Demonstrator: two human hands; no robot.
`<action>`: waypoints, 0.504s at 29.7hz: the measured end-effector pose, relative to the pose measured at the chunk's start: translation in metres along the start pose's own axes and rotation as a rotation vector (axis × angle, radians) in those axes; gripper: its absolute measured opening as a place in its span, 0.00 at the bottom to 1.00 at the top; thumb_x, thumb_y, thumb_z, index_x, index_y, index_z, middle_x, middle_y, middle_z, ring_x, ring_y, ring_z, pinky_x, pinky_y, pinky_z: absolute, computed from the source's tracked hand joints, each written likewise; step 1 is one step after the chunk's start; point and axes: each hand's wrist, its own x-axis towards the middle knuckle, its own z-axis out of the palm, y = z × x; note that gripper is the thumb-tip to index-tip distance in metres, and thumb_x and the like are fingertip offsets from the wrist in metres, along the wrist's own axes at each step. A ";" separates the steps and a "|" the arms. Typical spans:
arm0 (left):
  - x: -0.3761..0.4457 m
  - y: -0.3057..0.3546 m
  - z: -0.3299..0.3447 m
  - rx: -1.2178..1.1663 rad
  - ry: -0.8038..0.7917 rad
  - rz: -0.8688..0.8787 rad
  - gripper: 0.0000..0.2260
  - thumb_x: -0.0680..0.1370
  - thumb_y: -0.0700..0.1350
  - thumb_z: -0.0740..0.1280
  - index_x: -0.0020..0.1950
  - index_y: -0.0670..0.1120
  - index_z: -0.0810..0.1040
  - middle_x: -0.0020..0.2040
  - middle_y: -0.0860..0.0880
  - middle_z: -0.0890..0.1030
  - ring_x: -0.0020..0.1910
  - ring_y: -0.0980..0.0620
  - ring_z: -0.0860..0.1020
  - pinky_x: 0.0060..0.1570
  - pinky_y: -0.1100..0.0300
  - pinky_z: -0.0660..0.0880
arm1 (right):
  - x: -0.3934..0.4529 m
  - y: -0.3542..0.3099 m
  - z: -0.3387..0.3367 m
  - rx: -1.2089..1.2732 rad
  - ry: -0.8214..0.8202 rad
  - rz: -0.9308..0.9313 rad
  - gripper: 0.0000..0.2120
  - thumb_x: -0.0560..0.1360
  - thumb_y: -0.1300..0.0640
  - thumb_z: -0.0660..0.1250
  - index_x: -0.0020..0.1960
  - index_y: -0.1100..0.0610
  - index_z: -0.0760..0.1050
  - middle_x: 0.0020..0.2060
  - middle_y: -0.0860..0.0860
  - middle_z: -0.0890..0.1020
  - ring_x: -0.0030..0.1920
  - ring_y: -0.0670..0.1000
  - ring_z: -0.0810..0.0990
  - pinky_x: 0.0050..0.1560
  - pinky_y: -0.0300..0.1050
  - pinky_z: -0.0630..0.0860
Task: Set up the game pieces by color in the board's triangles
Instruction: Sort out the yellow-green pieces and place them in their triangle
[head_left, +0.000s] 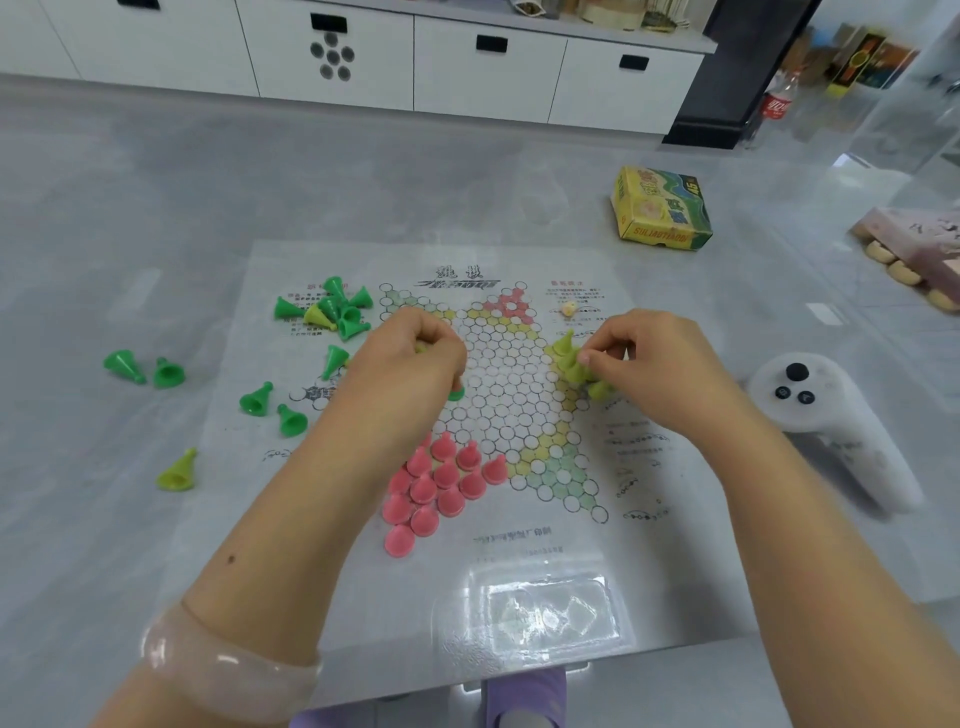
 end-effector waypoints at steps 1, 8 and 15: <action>0.000 0.000 0.000 -0.006 -0.003 -0.005 0.08 0.73 0.36 0.59 0.39 0.48 0.72 0.28 0.53 0.72 0.27 0.55 0.66 0.29 0.61 0.61 | 0.001 0.001 0.001 -0.015 -0.008 0.008 0.04 0.74 0.56 0.66 0.42 0.54 0.79 0.33 0.42 0.72 0.33 0.40 0.69 0.30 0.26 0.64; 0.002 -0.001 0.000 -0.013 0.003 -0.038 0.09 0.74 0.35 0.59 0.41 0.49 0.70 0.27 0.53 0.71 0.28 0.53 0.63 0.27 0.61 0.61 | 0.003 0.003 0.002 -0.035 -0.010 0.009 0.04 0.74 0.56 0.66 0.41 0.54 0.79 0.32 0.42 0.72 0.33 0.40 0.69 0.31 0.29 0.61; 0.002 -0.002 0.000 0.019 0.019 -0.033 0.07 0.74 0.37 0.59 0.42 0.49 0.70 0.31 0.53 0.74 0.28 0.53 0.64 0.28 0.60 0.61 | 0.001 0.003 0.002 -0.012 -0.038 0.000 0.04 0.74 0.57 0.66 0.42 0.53 0.79 0.33 0.43 0.73 0.34 0.41 0.70 0.32 0.32 0.63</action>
